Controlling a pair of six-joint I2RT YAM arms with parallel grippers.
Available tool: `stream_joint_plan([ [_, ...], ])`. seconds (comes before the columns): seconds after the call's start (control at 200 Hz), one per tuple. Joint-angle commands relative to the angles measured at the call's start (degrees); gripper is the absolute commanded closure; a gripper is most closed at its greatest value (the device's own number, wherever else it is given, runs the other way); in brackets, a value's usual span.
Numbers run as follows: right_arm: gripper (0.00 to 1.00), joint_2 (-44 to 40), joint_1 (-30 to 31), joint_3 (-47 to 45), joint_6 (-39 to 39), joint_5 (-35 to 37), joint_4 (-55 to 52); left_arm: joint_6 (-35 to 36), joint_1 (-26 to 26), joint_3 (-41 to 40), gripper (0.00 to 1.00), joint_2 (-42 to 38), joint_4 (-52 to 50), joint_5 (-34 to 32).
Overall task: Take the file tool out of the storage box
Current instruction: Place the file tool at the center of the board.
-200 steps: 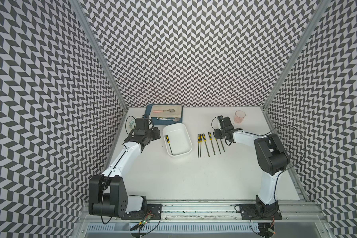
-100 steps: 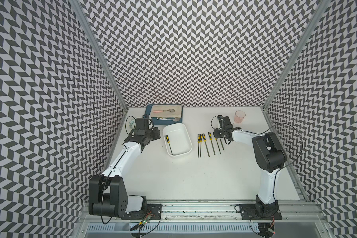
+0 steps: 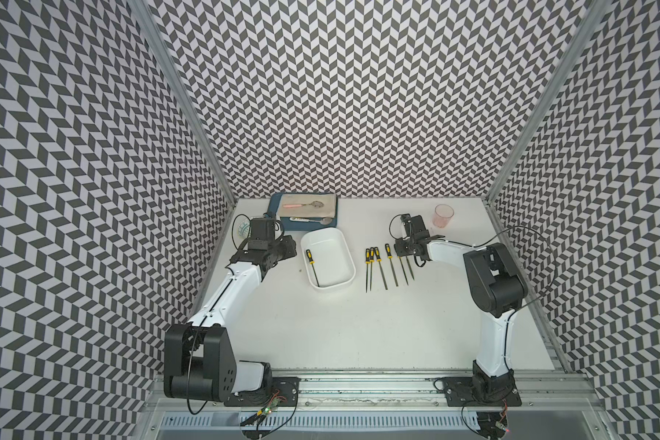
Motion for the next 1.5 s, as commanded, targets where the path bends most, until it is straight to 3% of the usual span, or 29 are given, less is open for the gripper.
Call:
stream_joint_plan([
  [0.0,1.0,0.9,-0.2,1.3,-0.1,-0.2,0.4,0.5,-0.2,1.2,0.66,-0.2,-0.7,-0.7],
  [0.621,1.0,1.1,-0.3,1.2,-0.2,-1.0,-0.1,0.6,-0.2,1.3,0.66,-0.7,-0.6,-0.6],
  [0.626,0.63,1.2,-0.3,1.2,1.7,-1.2,-0.2,0.6,-0.2,1.3,0.66,-0.7,-0.5,-0.6],
  [0.631,0.57,1.2,-0.3,1.3,2.0,-1.3,-0.2,0.6,-0.2,1.3,0.66,-0.7,-0.5,-0.5],
  [0.661,0.48,1.0,-0.3,1.3,2.5,-1.5,-0.4,0.5,-0.2,1.3,0.66,-0.7,-0.3,-0.4],
  [0.816,0.39,-0.6,-0.3,0.3,3.1,-1.5,0.4,0.4,-0.2,1.4,0.66,0.0,-0.5,-0.2],
  [1.497,0.35,-10.7,-0.1,4.4,1.5,0.9,-3.9,0.0,-0.2,0.9,0.66,-0.7,-0.1,-1.6],
])
